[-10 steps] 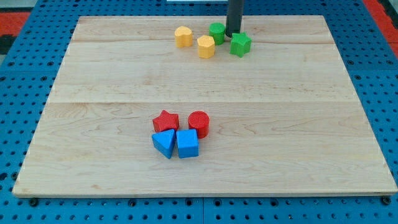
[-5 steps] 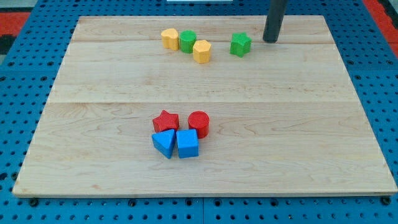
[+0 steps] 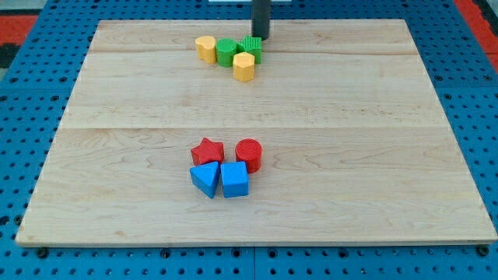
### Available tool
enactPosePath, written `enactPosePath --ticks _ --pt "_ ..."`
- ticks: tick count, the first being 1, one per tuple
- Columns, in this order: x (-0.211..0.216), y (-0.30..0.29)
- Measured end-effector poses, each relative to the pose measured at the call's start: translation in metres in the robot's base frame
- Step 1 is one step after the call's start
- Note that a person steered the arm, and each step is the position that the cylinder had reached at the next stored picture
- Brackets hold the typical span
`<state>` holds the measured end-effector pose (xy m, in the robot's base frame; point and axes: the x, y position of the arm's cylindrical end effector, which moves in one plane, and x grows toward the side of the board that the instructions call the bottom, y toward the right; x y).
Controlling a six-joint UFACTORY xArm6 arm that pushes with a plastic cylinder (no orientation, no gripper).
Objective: Move the yellow blocks and the green blocks together
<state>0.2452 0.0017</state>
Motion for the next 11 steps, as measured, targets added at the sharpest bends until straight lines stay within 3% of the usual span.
enactPosePath --ticks 1,2,3,5,6,7,10,11 --pt "0.017 -0.003" --pt "-0.042 0.001" --pt "-0.016 -0.083" --pt "0.046 -0.073" --pt "0.048 -0.171" --pt "0.097 -0.138" --pt "0.091 -0.067" --pt "0.113 -0.097"
